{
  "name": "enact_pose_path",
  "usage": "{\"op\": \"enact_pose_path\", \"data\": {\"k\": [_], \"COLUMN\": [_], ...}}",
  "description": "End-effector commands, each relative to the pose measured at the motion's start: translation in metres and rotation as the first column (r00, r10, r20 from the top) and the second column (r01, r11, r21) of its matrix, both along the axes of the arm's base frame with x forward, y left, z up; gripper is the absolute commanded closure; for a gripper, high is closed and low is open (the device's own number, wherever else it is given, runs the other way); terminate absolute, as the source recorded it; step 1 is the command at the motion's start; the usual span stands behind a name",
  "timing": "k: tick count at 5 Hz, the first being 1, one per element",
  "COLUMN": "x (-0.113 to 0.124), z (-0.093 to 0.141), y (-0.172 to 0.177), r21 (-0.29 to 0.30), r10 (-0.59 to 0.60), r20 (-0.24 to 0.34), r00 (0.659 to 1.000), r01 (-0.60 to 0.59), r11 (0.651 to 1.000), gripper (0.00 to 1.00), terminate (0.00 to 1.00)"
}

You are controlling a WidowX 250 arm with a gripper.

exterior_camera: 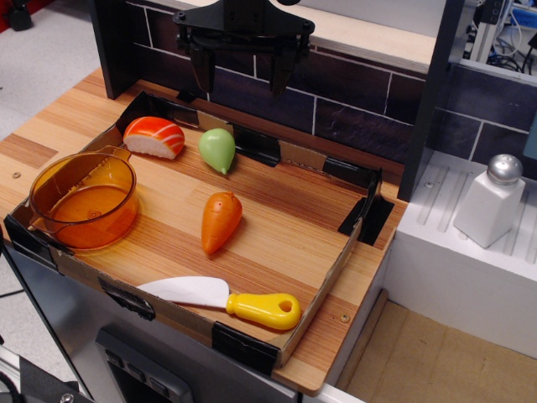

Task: Put carrot in pot

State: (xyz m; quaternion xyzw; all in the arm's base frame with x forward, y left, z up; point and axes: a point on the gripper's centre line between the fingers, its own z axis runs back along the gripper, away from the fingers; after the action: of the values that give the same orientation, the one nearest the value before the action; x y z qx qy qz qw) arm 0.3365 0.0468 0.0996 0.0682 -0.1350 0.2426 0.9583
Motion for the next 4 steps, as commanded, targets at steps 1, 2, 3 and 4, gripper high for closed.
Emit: {"op": "enact_pose_path", "data": {"k": [1,2,3,4], "x": [0.000,-0.021,-0.046,-0.056], "z": [0.000,-0.003,-0.005,-0.014], "y": [0.000,-0.007,-0.015,-0.016], "r21": [0.000,-0.045,-0.065,-0.090], "r10": [0.000,-0.089,-0.191,-0.224], "r20": [0.000,0.000,0.011,-0.030], "r00": [1.000,0.996,0.981,0.974], "r01": [0.000,0.089,0.192,0.221], "r11": [1.000,0.995,0.979,0.971], "gripper": [0.00,0.00,0.00,0.00], "terminate": [0.00,0.00,0.00,0.00]}}
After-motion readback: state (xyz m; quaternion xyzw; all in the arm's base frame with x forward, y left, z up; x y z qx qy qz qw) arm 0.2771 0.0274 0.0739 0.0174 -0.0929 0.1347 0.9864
